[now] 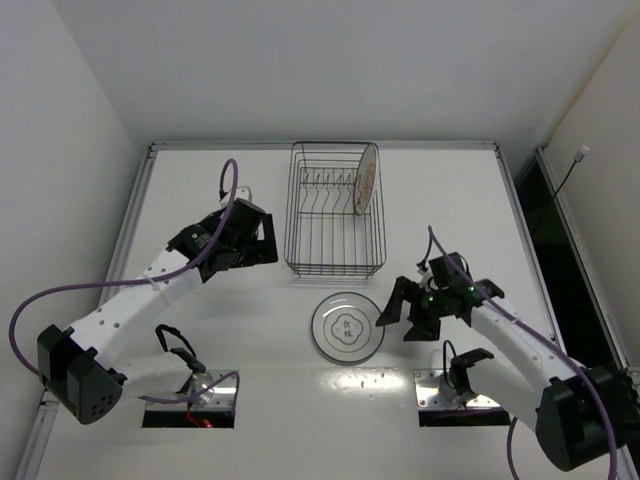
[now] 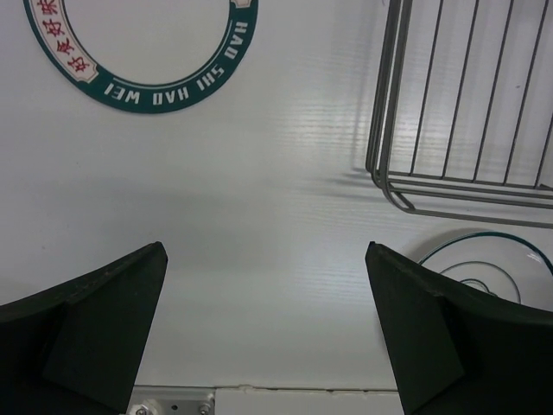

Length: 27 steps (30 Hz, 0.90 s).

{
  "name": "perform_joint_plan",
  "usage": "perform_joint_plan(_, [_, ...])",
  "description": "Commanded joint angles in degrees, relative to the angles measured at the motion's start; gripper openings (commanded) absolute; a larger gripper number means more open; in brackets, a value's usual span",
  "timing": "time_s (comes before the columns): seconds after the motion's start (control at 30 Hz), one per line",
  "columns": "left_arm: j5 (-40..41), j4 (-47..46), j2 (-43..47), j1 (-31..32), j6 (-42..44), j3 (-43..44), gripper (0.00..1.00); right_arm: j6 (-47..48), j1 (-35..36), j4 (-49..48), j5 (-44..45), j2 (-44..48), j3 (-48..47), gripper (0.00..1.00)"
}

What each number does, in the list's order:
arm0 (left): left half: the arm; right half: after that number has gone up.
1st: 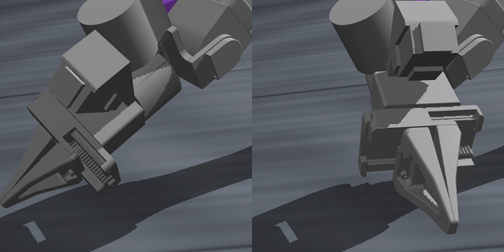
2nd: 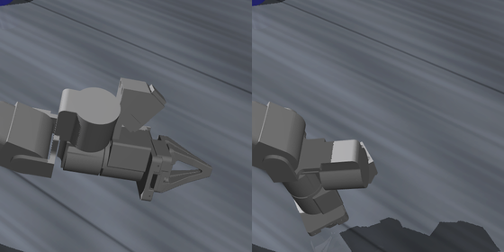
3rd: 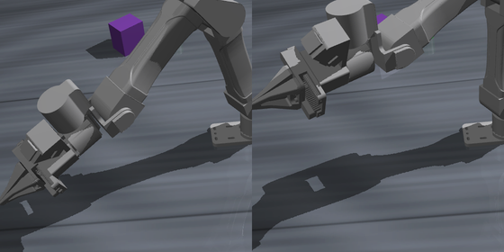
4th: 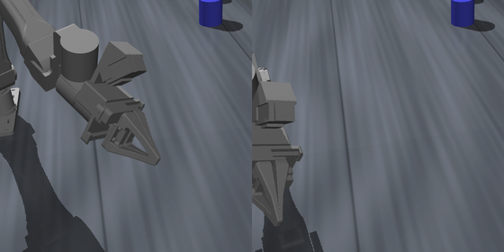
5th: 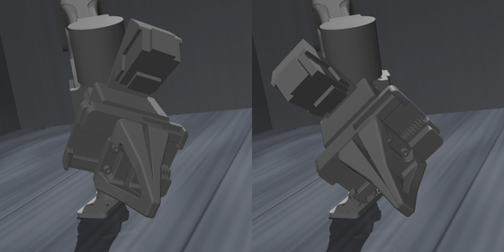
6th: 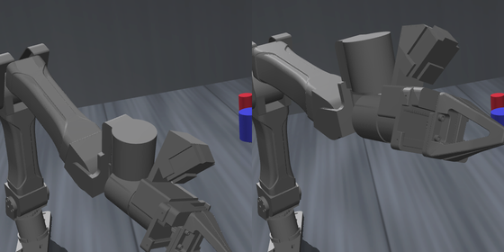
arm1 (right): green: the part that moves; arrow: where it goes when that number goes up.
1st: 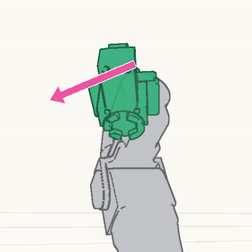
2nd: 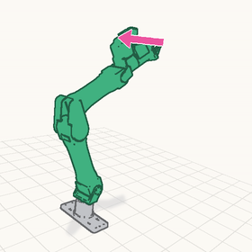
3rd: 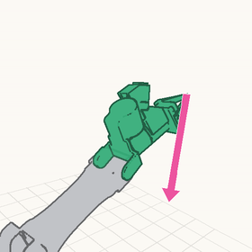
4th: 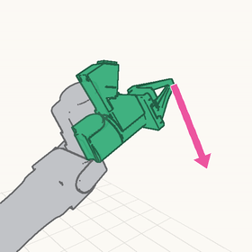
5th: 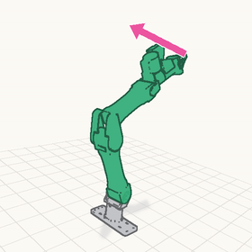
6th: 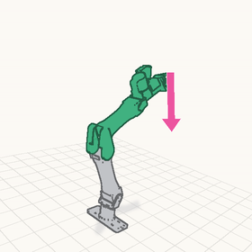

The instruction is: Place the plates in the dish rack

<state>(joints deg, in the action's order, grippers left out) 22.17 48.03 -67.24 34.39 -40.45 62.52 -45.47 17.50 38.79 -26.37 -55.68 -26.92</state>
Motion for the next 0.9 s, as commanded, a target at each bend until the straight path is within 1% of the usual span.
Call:
perform_joint_plan(0.0, [0.07,1.54,1.85,-0.03,-2.09,-1.34,1.00,-6.81,-0.62,-17.98,-7.47,3.73,8.44,0.85])
perform_joint_plan(0.07, [-0.72,1.54,1.85,0.67,-2.61,-1.97,1.00,-9.79,-0.62,-22.94,-8.08,4.26,14.40,0.84])
perform_joint_plan(0.17, [-2.13,1.54,1.85,1.20,-2.62,-3.10,1.00,-12.35,0.07,-30.24,-7.03,3.65,19.77,0.83])
perform_joint_plan(0.27, [-2.66,1.54,2.46,1.20,-2.62,-3.11,1.00,-13.41,0.70,-37.89,-5.18,0.41,23.91,0.83])
perform_joint_plan(0.3, [-2.66,1.54,2.47,1.20,-2.62,-3.11,1.00,-13.41,0.70,-39.21,-4.57,-0.73,24.45,0.83])
perform_joint_plan(0.33, [-2.66,1.54,2.99,1.20,-2.62,-2.50,1.00,-13.41,0.70,-42.53,-4.05,-2.05,24.46,0.83])
perform_joint_plan(0.4, [-2.66,2.07,3.52,1.73,-2.62,-2.49,1.00,-13.41,1.31,-46.06,-3.52,-6.53,25.16,0.80])
perform_joint_plan(0.43, [-2.66,2.59,3.52,1.73,-2.62,-2.49,1.00,-13.41,2.01,-48.34,-2.82,-8.29,25.16,0.76])
perform_joint_plan(0.5, [-2.66,2.59,4.13,1.73,-2.62,-2.49,1.00,-12.89,2.02,-48.89,-1.33,-13.54,23.93,0.72])
perform_joint_plan(0.57, [-2.14,3.21,4.75,1.73,-2.62,-2.49,1.00,-12.89,2.72,-51.51,-0.79,-17.08,23.40,0.62])
perform_joint_plan(0.6, [-2.13,3.21,4.75,1.73,-2.01,-2.49,1.00,-12.89,3.33,-51.53,-0.09,-18.83,23.40,0.55])
perform_joint_plan(0.63, [-2.13,3.82,5.36,1.73,-2.00,-2.49,1.00,-12.19,3.33,-51.53,0.52,-21.90,22.62,0.32])
perform_joint_plan(0.67, [-2.13,3.82,5.37,1.73,-2.00,-2.49,1.00,-11.57,3.33,-50.05,0.53,-22.97,21.74,0.21])
perform_joint_plan(0.73, [-1.52,3.82,6.06,1.73,-2.00,-1.97,1.00,-9.47,3.86,-46.54,3.16,-22.98,20.59,0.09])
perform_joint_plan(0.77, [-1.52,3.82,6.07,1.73,-1.48,-1.97,1.00,-8.76,3.86,-44.52,3.95,-20.81,20.59,0.00])
perform_joint_plan(0.83, [-0.90,3.82,6.68,2.26,-1.48,-1.97,1.00,-5.87,3.86,-34.78,5.88,-17.11,17.96,0.00])
perform_joint_plan(0.87, [-0.21,3.82,6.69,2.26,-1.48,-1.97,1.00,-4.81,4.47,-24.91,7.55,-12.05,16.56,0.00])
